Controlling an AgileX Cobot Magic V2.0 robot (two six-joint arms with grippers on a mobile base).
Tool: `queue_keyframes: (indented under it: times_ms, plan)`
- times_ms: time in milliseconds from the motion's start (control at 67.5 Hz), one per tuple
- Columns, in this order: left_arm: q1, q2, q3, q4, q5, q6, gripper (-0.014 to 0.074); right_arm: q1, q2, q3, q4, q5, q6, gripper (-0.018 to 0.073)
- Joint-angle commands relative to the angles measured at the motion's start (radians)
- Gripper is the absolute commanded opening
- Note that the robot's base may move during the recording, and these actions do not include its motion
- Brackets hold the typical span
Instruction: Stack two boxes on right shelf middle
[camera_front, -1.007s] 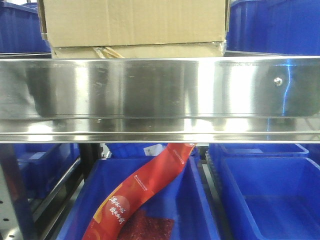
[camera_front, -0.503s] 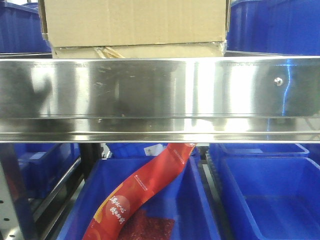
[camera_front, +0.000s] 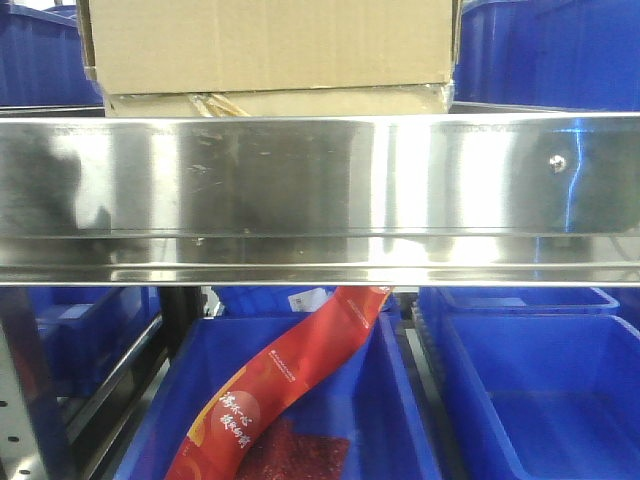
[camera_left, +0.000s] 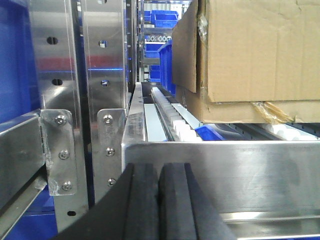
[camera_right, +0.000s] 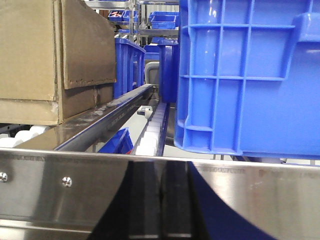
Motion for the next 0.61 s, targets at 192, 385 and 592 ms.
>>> queue_keyframes:
  times_ms: [192,385,592]
  plan:
    - [0.092,-0.007,-0.002,-0.001,-0.024,0.002,-0.0111,-0.003,-0.003,0.000,0.005,-0.024,-0.008,-0.0168]
    - [0.094,-0.007,-0.002,-0.001,-0.024,0.002,-0.0111,-0.003,-0.003,0.000,0.005,-0.024,-0.008,-0.0168]
    - [0.094,-0.007,-0.002,-0.001,-0.024,0.002,-0.0111,-0.003,-0.003,0.000,0.005,-0.024,-0.008,-0.0168]
